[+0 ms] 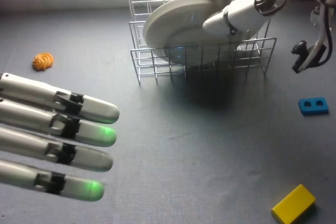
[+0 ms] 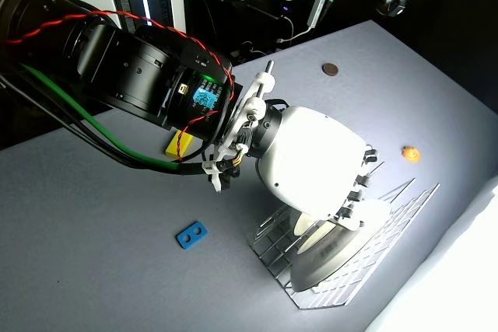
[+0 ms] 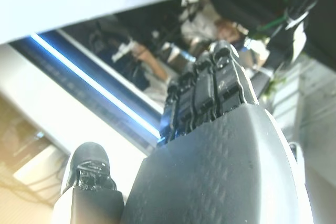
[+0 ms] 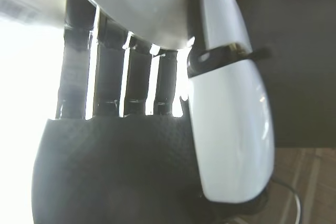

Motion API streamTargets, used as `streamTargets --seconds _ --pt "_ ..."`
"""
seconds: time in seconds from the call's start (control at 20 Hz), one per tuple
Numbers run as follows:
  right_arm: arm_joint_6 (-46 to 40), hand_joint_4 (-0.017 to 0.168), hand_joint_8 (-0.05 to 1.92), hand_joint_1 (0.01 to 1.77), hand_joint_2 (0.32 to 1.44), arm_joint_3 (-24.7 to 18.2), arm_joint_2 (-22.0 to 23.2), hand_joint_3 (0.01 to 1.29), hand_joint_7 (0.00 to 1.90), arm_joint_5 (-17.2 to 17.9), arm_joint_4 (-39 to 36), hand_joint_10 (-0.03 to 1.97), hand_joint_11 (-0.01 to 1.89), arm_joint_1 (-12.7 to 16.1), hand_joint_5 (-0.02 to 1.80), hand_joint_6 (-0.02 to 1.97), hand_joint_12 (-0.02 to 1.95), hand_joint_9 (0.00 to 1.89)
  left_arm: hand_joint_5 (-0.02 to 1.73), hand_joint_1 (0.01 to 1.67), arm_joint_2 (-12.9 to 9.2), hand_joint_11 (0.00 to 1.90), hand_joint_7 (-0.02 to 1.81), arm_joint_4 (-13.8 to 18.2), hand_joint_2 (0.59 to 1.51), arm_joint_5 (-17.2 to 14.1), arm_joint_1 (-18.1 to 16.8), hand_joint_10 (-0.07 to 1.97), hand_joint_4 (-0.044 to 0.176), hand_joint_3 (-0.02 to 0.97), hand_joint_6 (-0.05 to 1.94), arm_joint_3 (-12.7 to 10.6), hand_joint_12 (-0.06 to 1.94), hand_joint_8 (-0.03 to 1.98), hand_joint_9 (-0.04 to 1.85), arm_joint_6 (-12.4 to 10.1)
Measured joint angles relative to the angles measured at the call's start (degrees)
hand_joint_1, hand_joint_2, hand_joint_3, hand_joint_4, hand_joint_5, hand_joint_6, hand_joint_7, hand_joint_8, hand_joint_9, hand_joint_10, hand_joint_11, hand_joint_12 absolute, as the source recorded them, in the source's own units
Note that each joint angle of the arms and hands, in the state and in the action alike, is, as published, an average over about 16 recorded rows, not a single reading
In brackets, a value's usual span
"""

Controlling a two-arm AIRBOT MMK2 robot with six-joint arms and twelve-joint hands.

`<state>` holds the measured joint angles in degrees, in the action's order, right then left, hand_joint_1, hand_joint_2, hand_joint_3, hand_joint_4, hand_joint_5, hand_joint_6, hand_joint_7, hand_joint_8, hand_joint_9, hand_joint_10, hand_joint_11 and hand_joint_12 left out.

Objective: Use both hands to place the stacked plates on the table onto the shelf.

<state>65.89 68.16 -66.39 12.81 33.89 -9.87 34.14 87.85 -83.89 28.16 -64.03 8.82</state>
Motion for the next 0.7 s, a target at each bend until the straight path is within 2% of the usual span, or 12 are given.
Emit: streamTargets --seconds 0.35,0.7 --pt "0.4 -0.002 0.02 1.00 1.07 -1.2 0.7 0.01 0.81 -0.9 -0.5 -0.01 0.23 1.4 0.75 0.05 1.20 0.76 0.08 0.01 0.8 0.02 0.07 1.4 1.170 0.4 -0.9 0.01 -0.002 0.003 0.00 -1.5 0.01 0.00 0.03 -0.5" --pt "0.9 -0.001 0.02 0.97 1.07 -6.3 3.6 0.01 0.81 -1.2 -7.5 -0.01 0.20 3.8 0.74 0.03 1.17 0.75 0.07 0.01 1.0 0.02 0.07 2.5 1.173 0.0 -1.8 0.01 -0.002 0.002 0.00 -2.1 0.01 0.00 0.03 -1.2"
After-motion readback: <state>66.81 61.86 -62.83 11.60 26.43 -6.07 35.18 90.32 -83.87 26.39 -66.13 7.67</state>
